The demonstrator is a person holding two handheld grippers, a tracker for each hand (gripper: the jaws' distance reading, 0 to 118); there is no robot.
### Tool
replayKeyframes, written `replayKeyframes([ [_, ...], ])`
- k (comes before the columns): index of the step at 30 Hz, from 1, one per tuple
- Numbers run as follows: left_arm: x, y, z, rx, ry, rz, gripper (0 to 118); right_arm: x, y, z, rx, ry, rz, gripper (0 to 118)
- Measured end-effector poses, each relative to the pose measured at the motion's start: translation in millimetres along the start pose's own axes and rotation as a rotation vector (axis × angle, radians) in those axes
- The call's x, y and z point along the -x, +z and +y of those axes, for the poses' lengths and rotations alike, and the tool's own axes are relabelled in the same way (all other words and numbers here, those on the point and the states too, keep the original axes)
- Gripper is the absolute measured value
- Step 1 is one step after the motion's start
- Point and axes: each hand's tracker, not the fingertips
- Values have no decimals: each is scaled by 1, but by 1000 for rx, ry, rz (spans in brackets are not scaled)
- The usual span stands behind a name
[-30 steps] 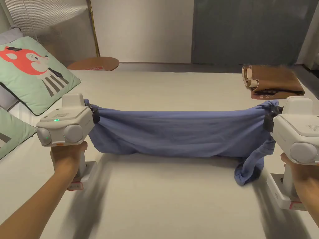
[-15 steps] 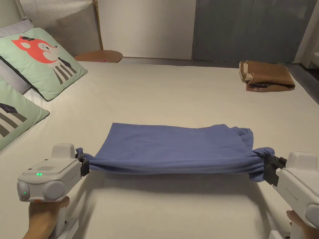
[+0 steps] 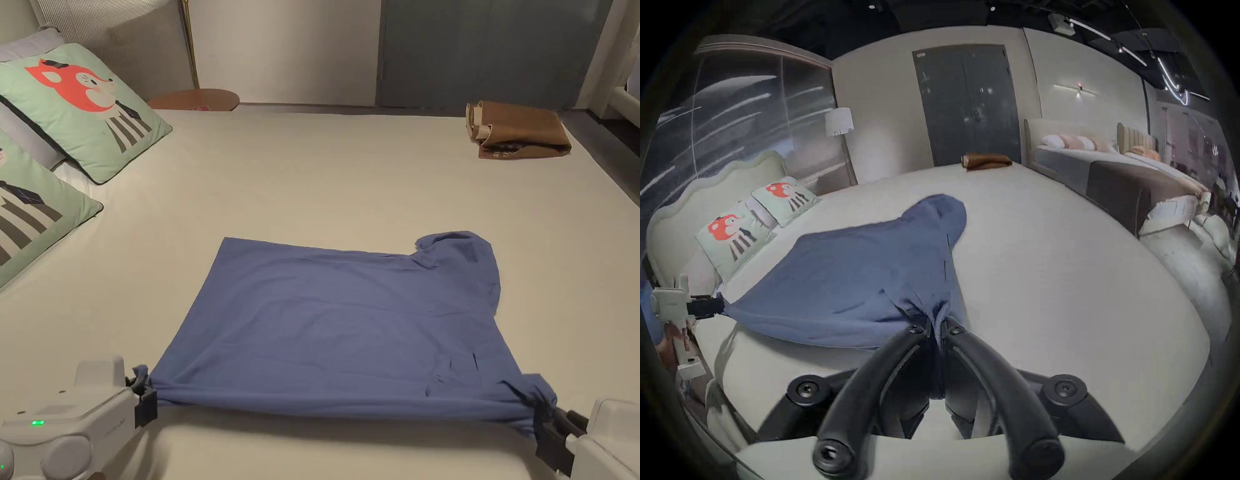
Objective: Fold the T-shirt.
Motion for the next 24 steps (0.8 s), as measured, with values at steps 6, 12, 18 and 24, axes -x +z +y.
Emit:
replayKeyframes([
  [6,8,-4,-30,109,40,19,2,-15,-7,-35,110,-45,-21,4],
  [12,7,-15,-45,140,51,35,4,-17,-21,-47,192,-73,-63,6],
  [18,-4,-7,-29,107,106,58,84,-2,-4,-19,108,-21,-93,61],
  [24,-53,40,25,-265,62,-85,109,40,23,52,-214,33,-32,113],
])
